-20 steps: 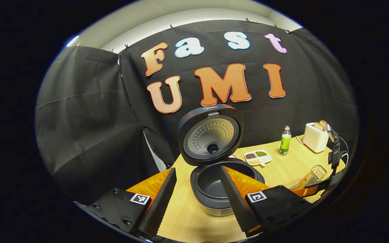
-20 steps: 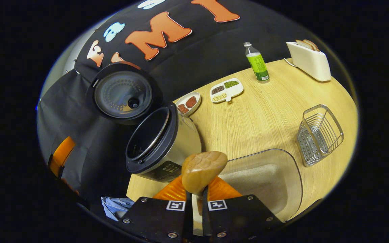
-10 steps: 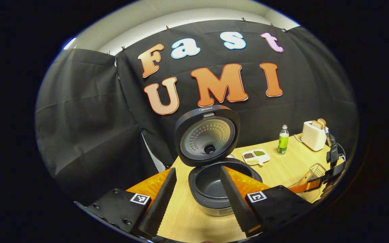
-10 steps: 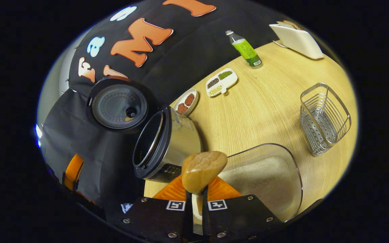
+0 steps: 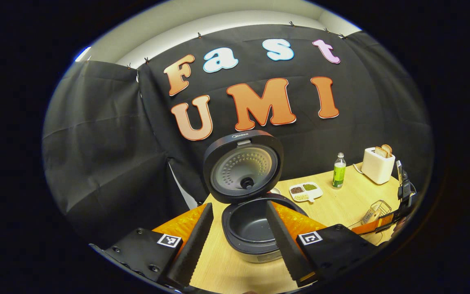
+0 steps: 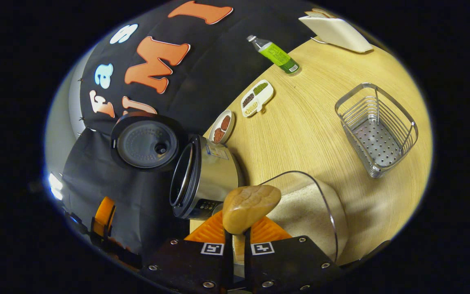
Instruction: Close the left gripper, press the button to open the rice cooker; take a wooden spoon from the chopstick holder with the right hand, scoop a spoonful of rice and pour it into the rice cooker, then put the wooden spoon back into the chopstick holder.
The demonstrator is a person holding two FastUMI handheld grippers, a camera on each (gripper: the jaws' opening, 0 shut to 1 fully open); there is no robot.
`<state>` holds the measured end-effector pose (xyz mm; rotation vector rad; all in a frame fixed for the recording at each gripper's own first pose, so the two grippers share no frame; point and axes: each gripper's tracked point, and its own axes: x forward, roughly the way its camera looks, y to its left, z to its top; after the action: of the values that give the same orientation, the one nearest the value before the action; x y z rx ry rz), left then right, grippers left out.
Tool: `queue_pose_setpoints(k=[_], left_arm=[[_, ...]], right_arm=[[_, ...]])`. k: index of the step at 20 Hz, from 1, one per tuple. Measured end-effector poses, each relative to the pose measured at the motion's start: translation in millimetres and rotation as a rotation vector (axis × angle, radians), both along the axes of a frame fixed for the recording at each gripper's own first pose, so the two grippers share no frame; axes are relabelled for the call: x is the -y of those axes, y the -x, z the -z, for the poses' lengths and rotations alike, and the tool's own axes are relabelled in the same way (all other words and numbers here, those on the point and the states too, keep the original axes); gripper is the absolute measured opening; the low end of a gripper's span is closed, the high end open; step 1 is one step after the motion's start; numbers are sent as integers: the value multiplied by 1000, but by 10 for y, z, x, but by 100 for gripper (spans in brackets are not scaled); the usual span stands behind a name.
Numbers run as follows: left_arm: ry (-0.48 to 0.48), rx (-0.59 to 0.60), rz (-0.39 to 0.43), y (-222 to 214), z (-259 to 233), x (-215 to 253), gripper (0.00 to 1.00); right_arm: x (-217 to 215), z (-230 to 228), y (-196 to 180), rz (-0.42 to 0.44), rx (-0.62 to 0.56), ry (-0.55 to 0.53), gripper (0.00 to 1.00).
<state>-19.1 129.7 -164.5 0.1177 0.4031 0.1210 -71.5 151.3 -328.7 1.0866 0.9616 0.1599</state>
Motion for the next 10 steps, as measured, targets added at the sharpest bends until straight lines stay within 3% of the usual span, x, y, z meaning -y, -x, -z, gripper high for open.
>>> queue_pose_setpoints(k=[1,7,8,10], left_arm=[[-1,0,2,-7,-6,37,89],[23,27,0,-44,-75,197,89],[28,28,-3,-35,-76,229,81],[31,35,-9,-29,-85,245,81]], right_arm=[[61,-34,-8,11,4,-18,10],[309,-328,-116,83,37,-169,10],[351,-384,-132,99,40,-202,10],[434,-473,-195,139,44,-267,10]])
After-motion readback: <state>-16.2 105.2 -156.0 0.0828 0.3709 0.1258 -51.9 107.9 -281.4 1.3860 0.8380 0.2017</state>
